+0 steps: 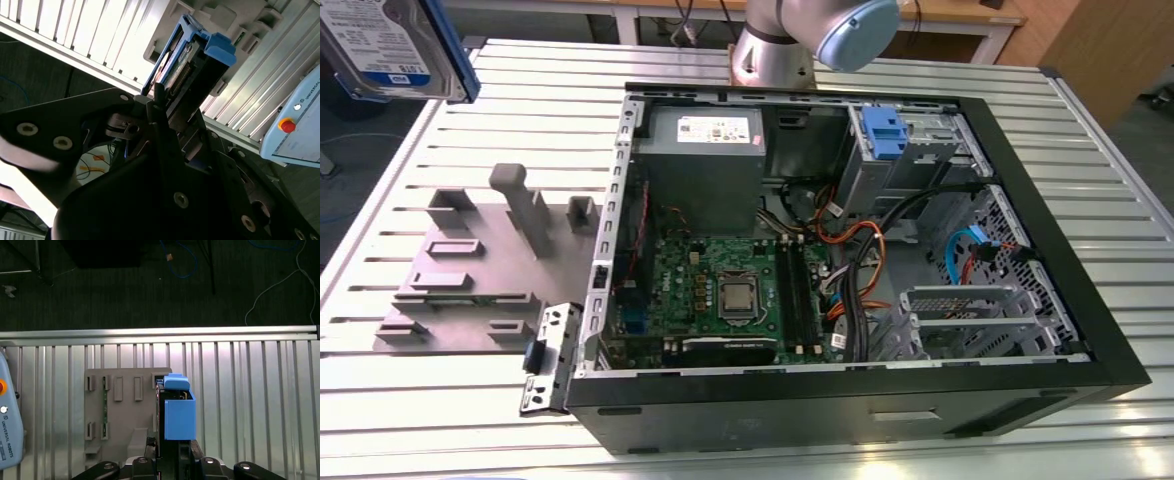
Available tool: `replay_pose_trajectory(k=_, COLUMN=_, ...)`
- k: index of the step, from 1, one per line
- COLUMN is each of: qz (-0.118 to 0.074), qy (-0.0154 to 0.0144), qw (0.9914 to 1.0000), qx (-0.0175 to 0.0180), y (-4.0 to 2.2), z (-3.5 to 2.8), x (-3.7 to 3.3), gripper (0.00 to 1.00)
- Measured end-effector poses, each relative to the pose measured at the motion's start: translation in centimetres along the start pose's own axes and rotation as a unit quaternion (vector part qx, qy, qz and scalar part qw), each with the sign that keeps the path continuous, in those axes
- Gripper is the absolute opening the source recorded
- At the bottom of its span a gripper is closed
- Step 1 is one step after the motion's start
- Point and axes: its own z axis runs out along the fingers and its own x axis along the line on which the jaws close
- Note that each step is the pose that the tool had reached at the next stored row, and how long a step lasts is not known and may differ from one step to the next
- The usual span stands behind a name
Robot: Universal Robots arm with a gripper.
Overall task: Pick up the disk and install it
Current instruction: 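Pick up the disk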
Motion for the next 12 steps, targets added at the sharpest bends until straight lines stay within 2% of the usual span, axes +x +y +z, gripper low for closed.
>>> replay_pose_trajectory(k=6, qz=0.0, qy=-0.0001, qw=1.0, qx=0.0, y=0.0, z=-0.04, x=0.0, gripper=0.35)
replay_pose_trajectory(k=12, qz=0.0, qy=-0.0003, qw=1.0, qx=0.0, y=0.03, z=-0.56, x=-0.02, gripper=0.35)
